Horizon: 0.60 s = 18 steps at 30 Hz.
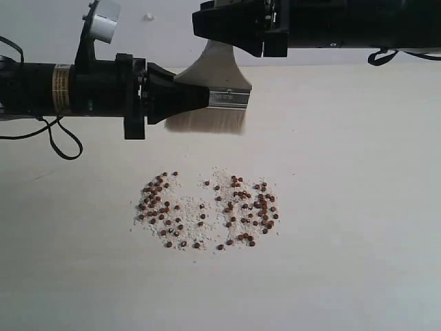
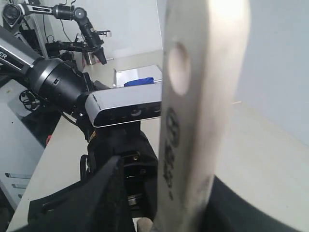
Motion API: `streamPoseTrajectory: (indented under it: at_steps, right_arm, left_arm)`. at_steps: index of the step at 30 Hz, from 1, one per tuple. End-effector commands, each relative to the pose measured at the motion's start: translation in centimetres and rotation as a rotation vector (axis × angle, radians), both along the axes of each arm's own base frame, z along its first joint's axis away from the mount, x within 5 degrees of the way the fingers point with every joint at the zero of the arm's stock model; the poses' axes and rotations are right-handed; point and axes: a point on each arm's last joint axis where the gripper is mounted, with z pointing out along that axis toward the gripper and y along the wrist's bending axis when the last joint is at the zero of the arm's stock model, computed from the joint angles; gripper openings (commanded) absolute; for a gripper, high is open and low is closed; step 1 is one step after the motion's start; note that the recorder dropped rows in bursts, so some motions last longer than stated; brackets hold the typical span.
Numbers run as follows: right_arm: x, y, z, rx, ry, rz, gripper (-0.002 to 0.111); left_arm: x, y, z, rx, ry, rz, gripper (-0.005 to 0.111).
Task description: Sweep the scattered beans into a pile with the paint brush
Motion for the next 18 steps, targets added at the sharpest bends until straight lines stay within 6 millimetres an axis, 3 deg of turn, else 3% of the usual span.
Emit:
streamPoseTrajectory:
  at_steps: [1, 18]
  right_arm:
    - [-0.23, 0.01, 0.09, 0.003, -0.018, 0.013, 0.039]
    - [0.20, -0.85, 0.09, 0.001, -0.028, -0.013, 0.039]
  left_arm:
    - [0.22, -0.10, 0.34, -0.022, 0.001, 0.020, 0.000]
    - [0.19, -0.09, 0.30, -0.018, -0.001, 0.016, 0.000]
